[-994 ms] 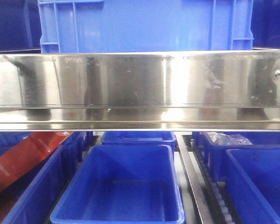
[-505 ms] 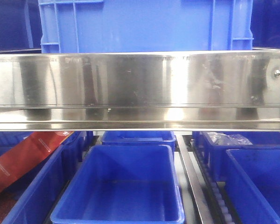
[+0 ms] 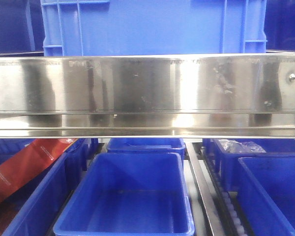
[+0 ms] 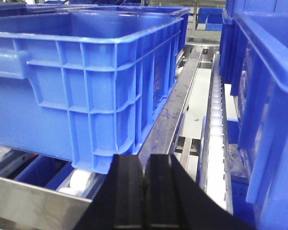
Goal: Place valve from conveyor to right shelf box
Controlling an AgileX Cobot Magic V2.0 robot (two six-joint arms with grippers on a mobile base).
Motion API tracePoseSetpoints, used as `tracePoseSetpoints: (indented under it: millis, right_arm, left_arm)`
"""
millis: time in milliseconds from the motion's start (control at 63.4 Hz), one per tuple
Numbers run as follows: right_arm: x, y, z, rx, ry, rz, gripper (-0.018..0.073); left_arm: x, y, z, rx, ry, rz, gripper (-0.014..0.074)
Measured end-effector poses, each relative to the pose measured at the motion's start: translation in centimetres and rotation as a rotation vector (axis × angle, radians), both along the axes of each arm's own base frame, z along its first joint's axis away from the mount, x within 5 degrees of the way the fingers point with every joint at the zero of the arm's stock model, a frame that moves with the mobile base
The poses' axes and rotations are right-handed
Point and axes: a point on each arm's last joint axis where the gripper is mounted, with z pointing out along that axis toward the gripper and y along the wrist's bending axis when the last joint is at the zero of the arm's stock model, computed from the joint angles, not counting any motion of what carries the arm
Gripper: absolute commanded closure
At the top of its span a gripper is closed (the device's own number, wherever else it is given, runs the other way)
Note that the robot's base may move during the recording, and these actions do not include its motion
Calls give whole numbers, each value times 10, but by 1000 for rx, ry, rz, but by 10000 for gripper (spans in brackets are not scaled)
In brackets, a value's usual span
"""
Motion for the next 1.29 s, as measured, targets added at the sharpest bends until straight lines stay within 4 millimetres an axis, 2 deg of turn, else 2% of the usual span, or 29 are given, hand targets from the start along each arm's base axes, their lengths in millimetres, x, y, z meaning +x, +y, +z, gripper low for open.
tracePoseSetpoints:
  millis: [505, 600, 836, 1057, 1231, 1294]
  right_arm:
    - [0, 0, 1, 4, -14, -2, 721]
    - [0, 0, 1, 4, -14, -2, 721]
    - [0, 0, 1, 4, -14, -2, 721]
    - [0, 0, 1, 4, -14, -2, 721]
    - [0, 0, 2, 5, -18, -2, 721]
    - [0, 0, 2, 5, -18, -2, 721]
  left_arm:
    - [-2, 0, 2, -11, -20, -2, 708]
    - [-3, 1, -3, -16, -13, -4, 708]
    - [-22, 17, -43, -28, -48, 105, 708]
    - [-39, 30, -93, -39, -122, 251, 708]
    - [-36, 34, -127, -51, -145, 337, 708]
    - [-35, 34, -131, -53, -153, 347, 708]
